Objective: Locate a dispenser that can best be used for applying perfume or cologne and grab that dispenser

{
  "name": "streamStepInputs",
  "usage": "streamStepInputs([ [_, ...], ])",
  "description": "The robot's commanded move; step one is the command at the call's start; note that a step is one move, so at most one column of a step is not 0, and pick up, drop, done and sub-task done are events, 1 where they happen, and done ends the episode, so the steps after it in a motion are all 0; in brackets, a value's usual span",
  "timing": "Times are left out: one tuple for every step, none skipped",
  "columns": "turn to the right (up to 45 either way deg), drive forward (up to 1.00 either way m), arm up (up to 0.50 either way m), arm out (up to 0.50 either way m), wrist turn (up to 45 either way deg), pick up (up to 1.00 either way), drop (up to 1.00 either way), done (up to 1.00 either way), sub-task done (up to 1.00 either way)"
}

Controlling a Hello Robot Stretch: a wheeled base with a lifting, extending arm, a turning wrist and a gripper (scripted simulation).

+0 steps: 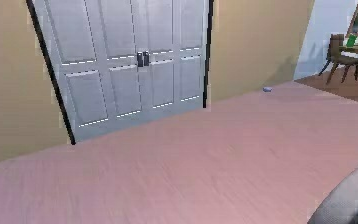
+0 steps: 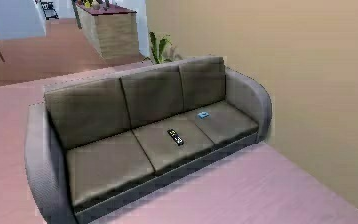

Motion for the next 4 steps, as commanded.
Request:
streamStepInputs([
  [3.0, 0.0, 0.0, 0.0, 0.0, 0.0, 0.0, 0.0, 0.0],
  [0.0, 0.5, 0.0, 0.0, 0.0, 0.0, 0.0, 0.0, 0.0],
  [9.0, 0.0, 0.0, 0.0, 0.0, 0.0, 0.0, 0.0, 0.0],
  [0.0, 0.6, 0.0, 0.0, 0.0, 0.0, 0.0, 0.0, 0.0],
])
